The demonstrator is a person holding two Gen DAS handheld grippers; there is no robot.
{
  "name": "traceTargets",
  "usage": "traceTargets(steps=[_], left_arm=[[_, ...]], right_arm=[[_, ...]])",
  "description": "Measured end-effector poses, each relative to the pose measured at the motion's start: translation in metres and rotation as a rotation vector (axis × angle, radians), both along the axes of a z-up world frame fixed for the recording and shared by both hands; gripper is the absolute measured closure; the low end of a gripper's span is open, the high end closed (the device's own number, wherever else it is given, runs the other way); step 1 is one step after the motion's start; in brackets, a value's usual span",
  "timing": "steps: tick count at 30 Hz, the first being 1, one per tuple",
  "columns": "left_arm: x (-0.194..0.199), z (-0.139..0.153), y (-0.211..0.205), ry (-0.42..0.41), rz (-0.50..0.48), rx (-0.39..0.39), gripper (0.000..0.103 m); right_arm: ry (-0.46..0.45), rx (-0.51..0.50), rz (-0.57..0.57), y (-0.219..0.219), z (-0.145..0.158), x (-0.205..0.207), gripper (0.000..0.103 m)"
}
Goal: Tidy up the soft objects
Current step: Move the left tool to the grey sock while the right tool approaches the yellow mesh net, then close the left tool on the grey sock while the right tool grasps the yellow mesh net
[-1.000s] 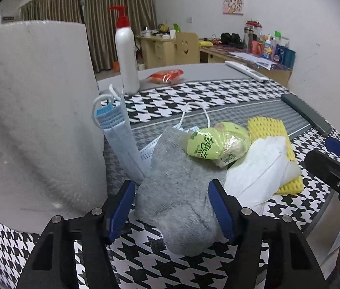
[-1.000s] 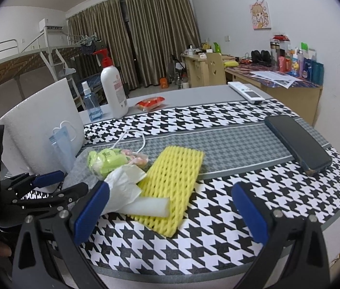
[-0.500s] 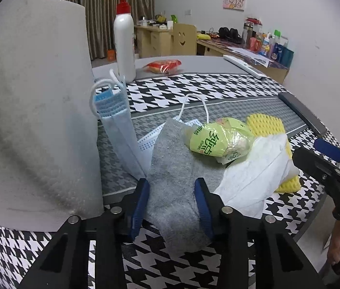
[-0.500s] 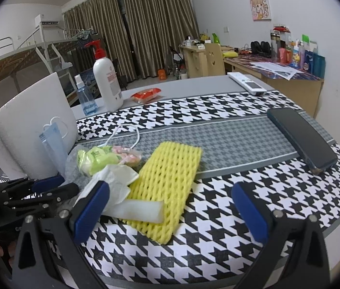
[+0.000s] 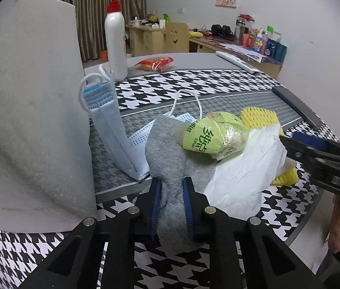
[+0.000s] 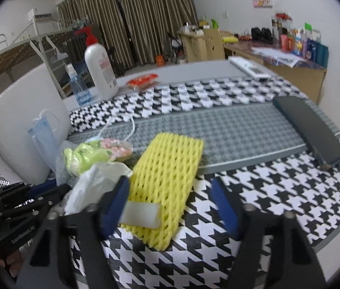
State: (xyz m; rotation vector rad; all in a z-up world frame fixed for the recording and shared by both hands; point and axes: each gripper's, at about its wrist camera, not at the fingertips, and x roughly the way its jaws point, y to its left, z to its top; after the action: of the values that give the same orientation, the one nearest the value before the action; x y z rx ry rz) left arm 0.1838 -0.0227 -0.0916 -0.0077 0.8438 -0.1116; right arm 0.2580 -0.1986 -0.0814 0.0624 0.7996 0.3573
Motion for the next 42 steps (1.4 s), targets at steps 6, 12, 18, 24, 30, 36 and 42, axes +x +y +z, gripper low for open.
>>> traceTargets(steps=[6, 12, 18, 24, 30, 36, 42], left_arm=[[0.000, 0.001, 0.001, 0.001, -0.017, -0.017, 0.087], [0.000, 0.000, 0.000, 0.000, -0.028, -0.017, 0.088], [-0.003, 0.005, 0.001, -0.014, -0.023, -0.025, 0.089], [-0.010, 0.012, 0.003, -0.044, -0.021, -0.032, 0.089], [-0.019, 0.024, 0.005, -0.095, -0.022, -0.027, 0.089], [-0.025, 0.035, 0.006, -0.135, -0.030, -0.032, 0.092], [-0.027, 0.041, 0.007, -0.161, -0.032, -0.025, 0.096]], right_arm=[[0.048, 0.006, 0.004, 0.002, -0.007, 0.007, 0.052], [0.066, 0.011, 0.014, 0.003, -0.006, 0.011, 0.079], [0.037, 0.020, 0.001, -0.002, 0.002, 0.007, 0.092], [-0.012, 0.020, 0.000, -0.004, 0.015, -0.003, 0.092], [-0.054, 0.017, -0.017, -0.006, 0.028, -0.010, 0.092], [-0.109, 0.030, -0.021, -0.007, 0.046, -0.021, 0.092], [-0.147, 0.034, -0.021, -0.006, 0.060, -0.026, 0.092]])
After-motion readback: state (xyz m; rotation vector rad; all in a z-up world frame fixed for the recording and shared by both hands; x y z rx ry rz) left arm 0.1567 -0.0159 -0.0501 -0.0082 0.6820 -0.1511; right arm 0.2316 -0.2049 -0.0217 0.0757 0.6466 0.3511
